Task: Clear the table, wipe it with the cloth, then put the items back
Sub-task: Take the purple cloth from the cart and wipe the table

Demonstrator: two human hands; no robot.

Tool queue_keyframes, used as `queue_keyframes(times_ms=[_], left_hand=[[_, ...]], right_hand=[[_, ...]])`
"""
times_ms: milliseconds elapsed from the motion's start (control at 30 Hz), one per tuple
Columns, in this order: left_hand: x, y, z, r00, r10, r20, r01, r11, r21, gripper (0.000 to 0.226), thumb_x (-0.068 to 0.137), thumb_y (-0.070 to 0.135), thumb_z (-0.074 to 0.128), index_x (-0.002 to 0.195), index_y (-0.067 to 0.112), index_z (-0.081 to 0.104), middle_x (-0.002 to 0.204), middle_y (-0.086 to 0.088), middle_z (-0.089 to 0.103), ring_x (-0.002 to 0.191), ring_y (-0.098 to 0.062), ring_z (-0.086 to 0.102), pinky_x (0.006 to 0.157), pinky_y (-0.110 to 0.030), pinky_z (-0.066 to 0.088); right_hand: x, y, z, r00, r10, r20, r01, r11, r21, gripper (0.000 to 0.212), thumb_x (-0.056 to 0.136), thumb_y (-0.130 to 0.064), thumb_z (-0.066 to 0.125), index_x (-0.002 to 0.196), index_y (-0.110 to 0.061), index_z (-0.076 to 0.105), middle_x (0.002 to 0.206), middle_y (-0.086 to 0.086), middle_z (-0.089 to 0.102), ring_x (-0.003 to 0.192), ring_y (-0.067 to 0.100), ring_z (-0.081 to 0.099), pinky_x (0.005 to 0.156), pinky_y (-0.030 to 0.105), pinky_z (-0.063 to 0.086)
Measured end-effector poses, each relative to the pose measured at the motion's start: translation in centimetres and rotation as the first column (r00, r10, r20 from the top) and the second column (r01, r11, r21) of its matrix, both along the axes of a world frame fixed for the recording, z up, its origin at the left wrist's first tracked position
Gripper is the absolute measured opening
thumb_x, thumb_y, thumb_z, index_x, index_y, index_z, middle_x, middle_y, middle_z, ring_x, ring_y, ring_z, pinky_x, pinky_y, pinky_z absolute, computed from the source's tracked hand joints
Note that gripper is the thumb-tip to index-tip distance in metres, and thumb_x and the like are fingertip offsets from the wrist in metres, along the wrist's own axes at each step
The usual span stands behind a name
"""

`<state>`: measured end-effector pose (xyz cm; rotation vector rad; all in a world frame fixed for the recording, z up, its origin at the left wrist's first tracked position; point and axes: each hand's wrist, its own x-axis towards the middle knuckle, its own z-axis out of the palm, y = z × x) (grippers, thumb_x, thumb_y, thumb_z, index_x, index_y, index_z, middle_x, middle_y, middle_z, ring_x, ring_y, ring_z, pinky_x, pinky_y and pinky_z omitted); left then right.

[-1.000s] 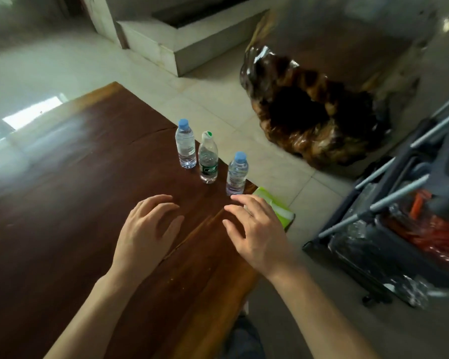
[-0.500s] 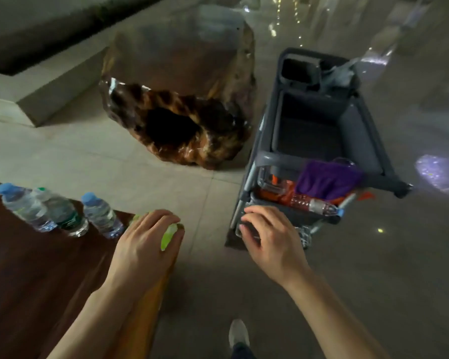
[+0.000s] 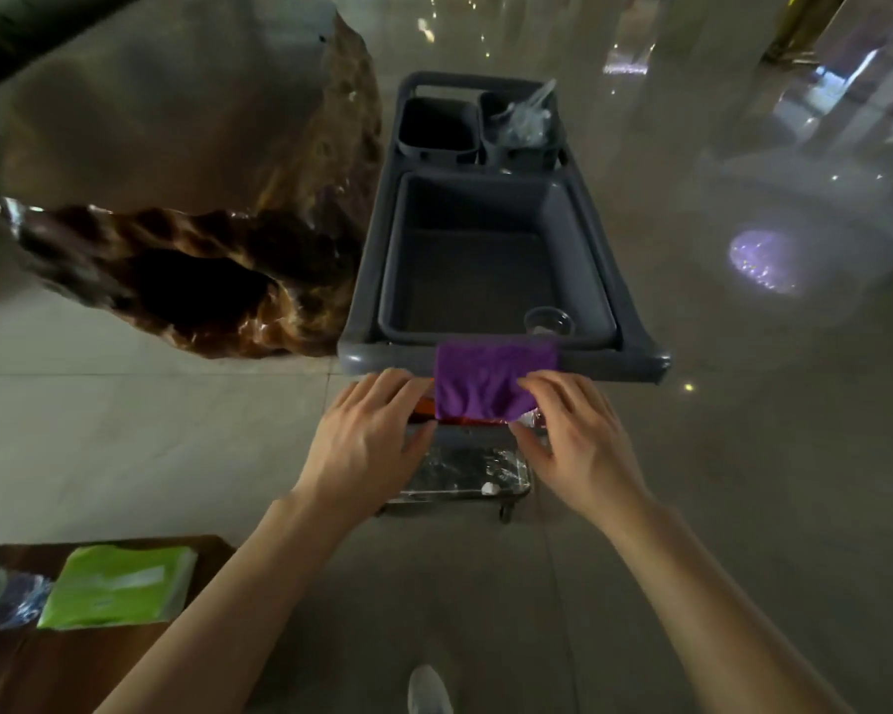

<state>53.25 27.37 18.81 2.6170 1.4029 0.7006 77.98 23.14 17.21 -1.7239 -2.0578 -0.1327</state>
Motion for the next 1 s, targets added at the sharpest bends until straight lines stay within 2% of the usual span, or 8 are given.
queue_keyframes(times_ms=[167, 300, 467, 700, 767, 833, 900, 1000], left_hand=[[4.4, 5.3, -1.4, 0.995, 0.028, -0.094, -0.039, 0.993, -0.114, 0.076, 0.084, 0.040, 0.078, 0.149, 0.013, 0.046, 0.152, -0.008, 0.051, 0.140, -0.029, 0.047, 0.116, -0.044, 0.037], [5.7, 7.9, -2.9, 0.989, 0.032, -0.143, -0.055, 0.986, -0.160, 0.083, 0.085, 0.042, 0.077, 0.154, 0.017, 0.040, 0.158, -0.004, 0.044, 0.147, -0.026, 0.040, 0.121, -0.041, 0.027], [5.3, 8.7, -4.0, 1.000, 0.003, -0.008, -0.004, 0.990, -0.142, 0.059, 0.078, 0.022, 0.085, 0.132, 0.007, 0.067, 0.127, -0.013, 0.072, 0.119, -0.033, 0.067, 0.106, -0.049, 0.050], [4.9, 9.2, -3.3, 0.989, -0.020, 0.144, 0.029, 0.998, -0.063, 0.022, 0.093, 0.015, 0.071, 0.112, 0.006, 0.077, 0.110, -0.009, 0.078, 0.105, -0.028, 0.073, 0.097, -0.043, 0.055], [4.5, 9.2, -2.2, 0.973, 0.000, 0.230, 0.023, 0.995, -0.097, 0.018, 0.096, 0.014, 0.067, 0.110, 0.008, 0.076, 0.102, -0.004, 0.078, 0.096, -0.022, 0.073, 0.090, -0.035, 0.057], [3.5, 8.9, -0.9, 0.935, 0.098, 0.342, -0.036, 0.982, -0.183, 0.014, 0.098, 0.017, 0.064, 0.109, 0.015, 0.073, 0.093, 0.010, 0.072, 0.084, -0.004, 0.069, 0.075, -0.023, 0.059], [2.0, 8.4, 0.3, 0.868, 0.189, 0.459, -0.069, 0.962, -0.265, 0.011, 0.100, 0.021, 0.059, 0.108, 0.026, 0.065, 0.090, 0.020, 0.065, 0.083, 0.008, 0.065, 0.067, -0.012, 0.054], [-1.1, 7.1, 2.1, 0.759, 0.257, 0.598, -0.128, 0.960, -0.250, 0.010, 0.101, 0.022, 0.055, 0.109, 0.027, 0.058, 0.094, 0.020, 0.064, 0.090, 0.010, 0.064, 0.069, -0.008, 0.051]], right_hand=[[4.0, 4.2, -1.3, 0.999, -0.015, 0.039, 0.019, 0.995, -0.097, 0.063, 0.090, -0.032, 0.073, 0.143, -0.005, 0.052, 0.144, 0.011, 0.056, 0.130, 0.032, 0.053, 0.106, 0.049, 0.046], [5.4, 6.8, -2.2, 0.998, 0.009, 0.064, 0.000, 0.989, -0.149, 0.065, 0.091, -0.036, 0.072, 0.146, -0.008, 0.051, 0.149, 0.009, 0.054, 0.138, 0.030, 0.048, 0.112, 0.049, 0.041], [6.2, 8.2, -2.9, 0.998, 0.060, -0.023, -0.063, 0.991, -0.115, 0.057, 0.086, -0.029, 0.078, 0.136, -0.008, 0.063, 0.135, 0.006, 0.067, 0.132, 0.027, 0.056, 0.110, 0.045, 0.044], [5.6, 9.3, -1.7, 0.981, 0.043, -0.190, -0.043, 0.999, 0.002, 0.023, 0.089, -0.015, 0.076, 0.108, -0.002, 0.077, 0.106, 0.010, 0.077, 0.107, 0.028, 0.070, 0.096, 0.043, 0.052], [4.6, 9.6, -0.5, 0.952, 0.047, -0.303, -0.049, 0.999, 0.002, 0.017, 0.094, -0.018, 0.071, 0.104, -0.004, 0.073, 0.093, 0.005, 0.075, 0.091, 0.016, 0.070, 0.085, 0.032, 0.053], [3.3, 10.1, 1.1, 0.904, 0.048, -0.426, -0.055, 0.998, -0.003, 0.015, 0.098, -0.027, 0.064, 0.097, -0.012, 0.068, 0.074, -0.010, 0.065, 0.069, -0.001, 0.061, 0.068, 0.011, 0.043], [1.5, 10.6, 2.8, 0.856, 0.080, -0.511, -0.090, 0.996, 0.004, 0.014, 0.101, -0.033, 0.060, 0.095, -0.020, 0.062, 0.069, -0.016, 0.060, 0.068, -0.004, 0.060, 0.061, 0.006, 0.039], [-2.5, 11.5, 5.1, 0.814, 0.230, -0.534, -0.221, 0.972, 0.082, 0.011, 0.104, -0.034, 0.052, 0.101, -0.024, 0.055, 0.072, -0.018, 0.058, 0.073, -0.005, 0.062, 0.060, 0.004, 0.042]])
